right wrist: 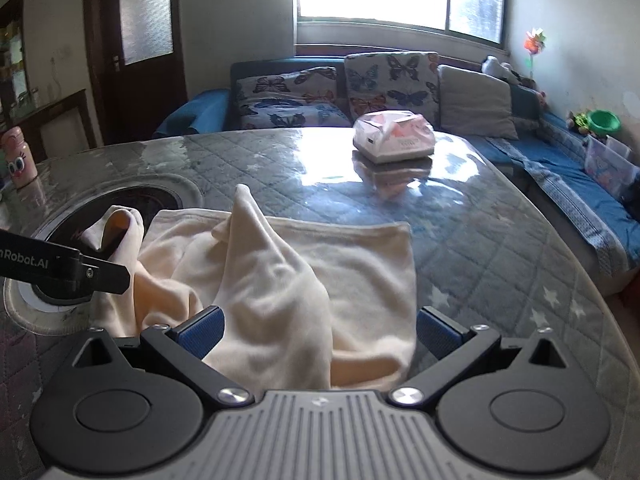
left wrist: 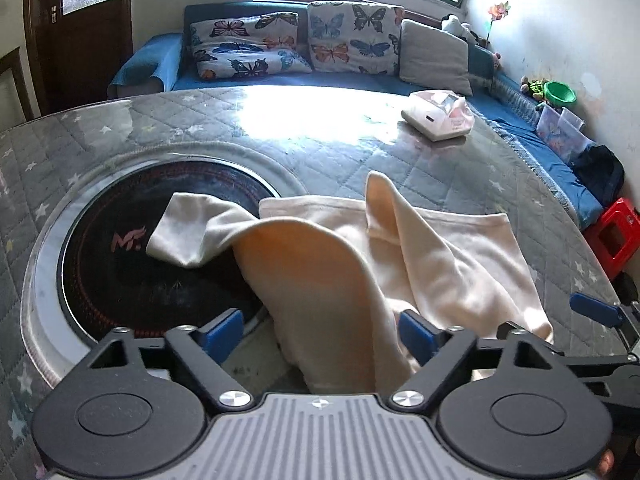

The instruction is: Fold clothes

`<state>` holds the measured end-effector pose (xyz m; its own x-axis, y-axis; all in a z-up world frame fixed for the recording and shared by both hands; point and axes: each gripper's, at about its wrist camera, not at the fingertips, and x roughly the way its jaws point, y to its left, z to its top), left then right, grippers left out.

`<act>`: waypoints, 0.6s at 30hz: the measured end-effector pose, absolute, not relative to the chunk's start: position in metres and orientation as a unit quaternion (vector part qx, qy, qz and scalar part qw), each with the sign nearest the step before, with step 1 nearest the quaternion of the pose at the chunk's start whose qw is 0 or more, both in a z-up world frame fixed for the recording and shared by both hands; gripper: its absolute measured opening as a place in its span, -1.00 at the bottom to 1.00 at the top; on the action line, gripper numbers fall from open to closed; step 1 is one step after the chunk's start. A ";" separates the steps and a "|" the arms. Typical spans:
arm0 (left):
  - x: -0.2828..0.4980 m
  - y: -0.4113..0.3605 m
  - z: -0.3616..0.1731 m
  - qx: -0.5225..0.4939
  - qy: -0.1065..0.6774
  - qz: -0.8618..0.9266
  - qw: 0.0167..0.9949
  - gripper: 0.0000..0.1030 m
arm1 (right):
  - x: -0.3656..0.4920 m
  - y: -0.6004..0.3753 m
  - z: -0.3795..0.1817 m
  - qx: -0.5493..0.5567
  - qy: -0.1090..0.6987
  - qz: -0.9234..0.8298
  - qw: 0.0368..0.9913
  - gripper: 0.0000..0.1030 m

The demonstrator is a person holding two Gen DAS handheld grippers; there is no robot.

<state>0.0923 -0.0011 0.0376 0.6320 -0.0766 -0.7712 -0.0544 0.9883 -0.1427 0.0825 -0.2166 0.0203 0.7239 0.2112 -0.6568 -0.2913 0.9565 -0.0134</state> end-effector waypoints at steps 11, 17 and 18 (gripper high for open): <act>0.119 0.000 0.045 -0.088 0.426 0.001 0.901 0.40 | 0.128 -0.183 0.018 -0.090 0.328 0.194 0.920 0.85; 0.128 0.007 0.034 -0.100 0.443 0.002 0.891 -0.14 | 0.146 -0.171 0.011 -0.088 0.335 0.220 0.912 0.65; 0.128 0.008 0.032 -0.101 0.444 0.001 0.890 -0.24 | 0.148 -0.169 0.009 -0.089 0.336 0.224 0.910 0.57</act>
<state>0.1277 0.0082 0.0319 0.6053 -0.0871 -0.7912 -0.0918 0.9797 -0.1781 0.1485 -0.1691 0.0095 0.6736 0.3478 -0.6522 -0.4673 0.8840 -0.0112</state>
